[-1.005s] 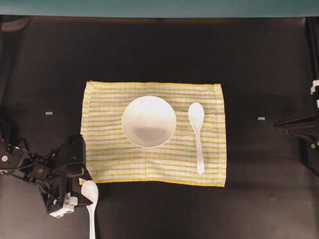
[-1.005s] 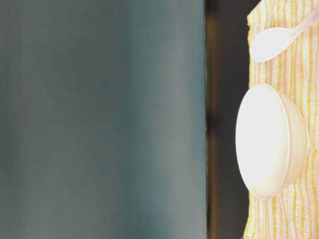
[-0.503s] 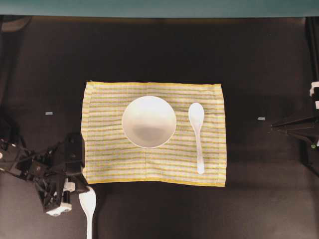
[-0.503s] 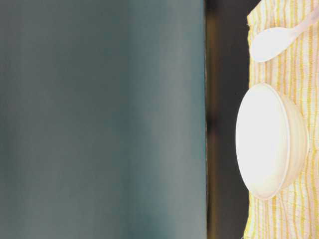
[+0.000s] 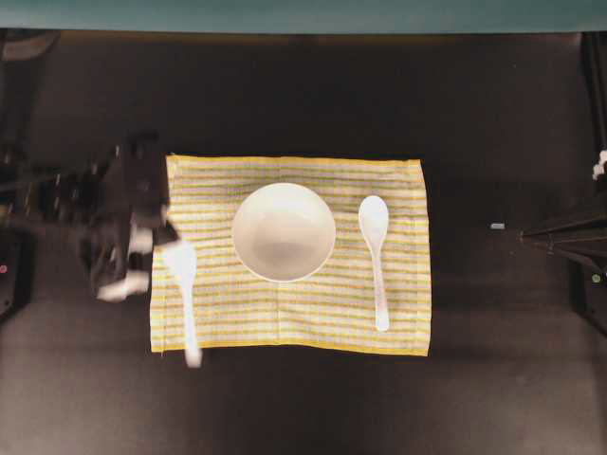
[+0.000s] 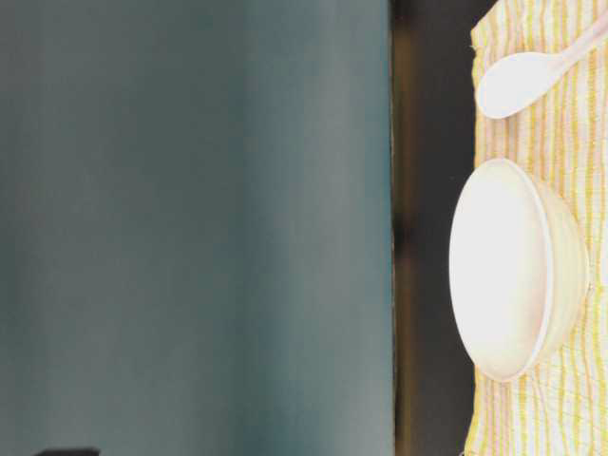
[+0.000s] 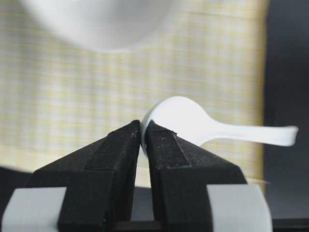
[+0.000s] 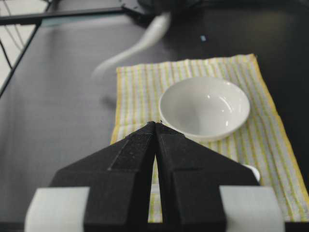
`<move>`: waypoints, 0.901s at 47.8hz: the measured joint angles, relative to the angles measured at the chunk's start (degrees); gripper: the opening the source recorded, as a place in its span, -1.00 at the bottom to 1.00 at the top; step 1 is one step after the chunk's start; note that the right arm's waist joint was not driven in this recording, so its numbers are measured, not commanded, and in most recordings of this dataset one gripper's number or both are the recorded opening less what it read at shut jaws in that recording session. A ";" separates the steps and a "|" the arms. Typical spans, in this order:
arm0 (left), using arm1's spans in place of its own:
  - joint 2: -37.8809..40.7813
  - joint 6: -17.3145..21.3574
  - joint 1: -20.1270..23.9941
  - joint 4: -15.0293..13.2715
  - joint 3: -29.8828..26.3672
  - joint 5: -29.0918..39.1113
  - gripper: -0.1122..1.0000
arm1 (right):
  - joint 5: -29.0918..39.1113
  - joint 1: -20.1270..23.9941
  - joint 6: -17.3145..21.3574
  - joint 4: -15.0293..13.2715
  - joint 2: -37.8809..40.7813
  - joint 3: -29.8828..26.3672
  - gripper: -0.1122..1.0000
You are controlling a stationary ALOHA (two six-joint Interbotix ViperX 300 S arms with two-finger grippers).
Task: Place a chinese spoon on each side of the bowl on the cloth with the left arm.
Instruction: 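Lift the spoon and place it on the cloth left of the bowl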
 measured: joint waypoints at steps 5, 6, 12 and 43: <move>1.58 5.10 5.36 0.00 -0.26 0.18 -0.68 | 0.00 0.00 0.09 0.00 0.00 0.09 -0.81; 2.02 5.80 6.24 0.00 -0.26 0.18 -0.68 | 0.00 0.00 0.09 0.00 0.00 0.09 -0.81; 4.39 8.26 10.55 0.00 -0.26 0.09 -0.68 | 0.00 0.00 0.09 0.00 0.00 0.09 -0.81; 13.54 12.57 15.29 0.00 3.96 -20.30 -0.68 | 0.26 0.00 0.09 0.00 0.00 0.79 -0.81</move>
